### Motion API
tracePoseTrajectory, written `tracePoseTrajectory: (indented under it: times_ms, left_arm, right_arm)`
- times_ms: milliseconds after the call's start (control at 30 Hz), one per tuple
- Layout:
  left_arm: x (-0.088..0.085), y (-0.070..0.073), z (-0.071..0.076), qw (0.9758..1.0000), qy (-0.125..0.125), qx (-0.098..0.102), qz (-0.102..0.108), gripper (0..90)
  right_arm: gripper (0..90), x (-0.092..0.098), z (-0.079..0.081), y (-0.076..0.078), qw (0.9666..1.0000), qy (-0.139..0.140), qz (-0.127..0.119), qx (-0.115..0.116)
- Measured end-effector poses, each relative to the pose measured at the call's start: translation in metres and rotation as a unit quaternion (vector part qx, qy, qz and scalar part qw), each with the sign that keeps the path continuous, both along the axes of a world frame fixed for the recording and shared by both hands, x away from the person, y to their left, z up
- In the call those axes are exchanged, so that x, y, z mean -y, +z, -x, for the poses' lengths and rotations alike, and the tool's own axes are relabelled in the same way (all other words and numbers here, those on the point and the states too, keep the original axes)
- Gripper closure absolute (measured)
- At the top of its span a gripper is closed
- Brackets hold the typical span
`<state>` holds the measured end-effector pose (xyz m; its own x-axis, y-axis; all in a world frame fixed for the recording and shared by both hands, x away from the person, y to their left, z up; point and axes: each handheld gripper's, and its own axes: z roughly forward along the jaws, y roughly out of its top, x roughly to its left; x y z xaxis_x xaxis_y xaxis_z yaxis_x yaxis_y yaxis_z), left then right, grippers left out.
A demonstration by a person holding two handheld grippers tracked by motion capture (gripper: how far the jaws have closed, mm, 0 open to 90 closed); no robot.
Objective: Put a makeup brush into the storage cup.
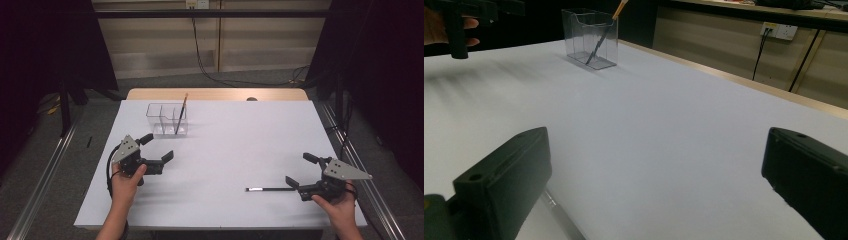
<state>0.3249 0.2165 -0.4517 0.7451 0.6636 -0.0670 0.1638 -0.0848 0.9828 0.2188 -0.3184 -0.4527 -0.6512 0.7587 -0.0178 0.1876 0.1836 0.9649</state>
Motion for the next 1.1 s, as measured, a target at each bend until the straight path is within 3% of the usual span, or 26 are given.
tracePoseTrajectory:
  times_ms: [1100]
  left_arm:
    - [-0.036,0.0,0.025,0.9995,0.025,0.006,-0.019,0.0]
  right_arm:
    - [0.0,-0.004,-0.009,-0.001,1.0,0.006,-0.003,-0.002]
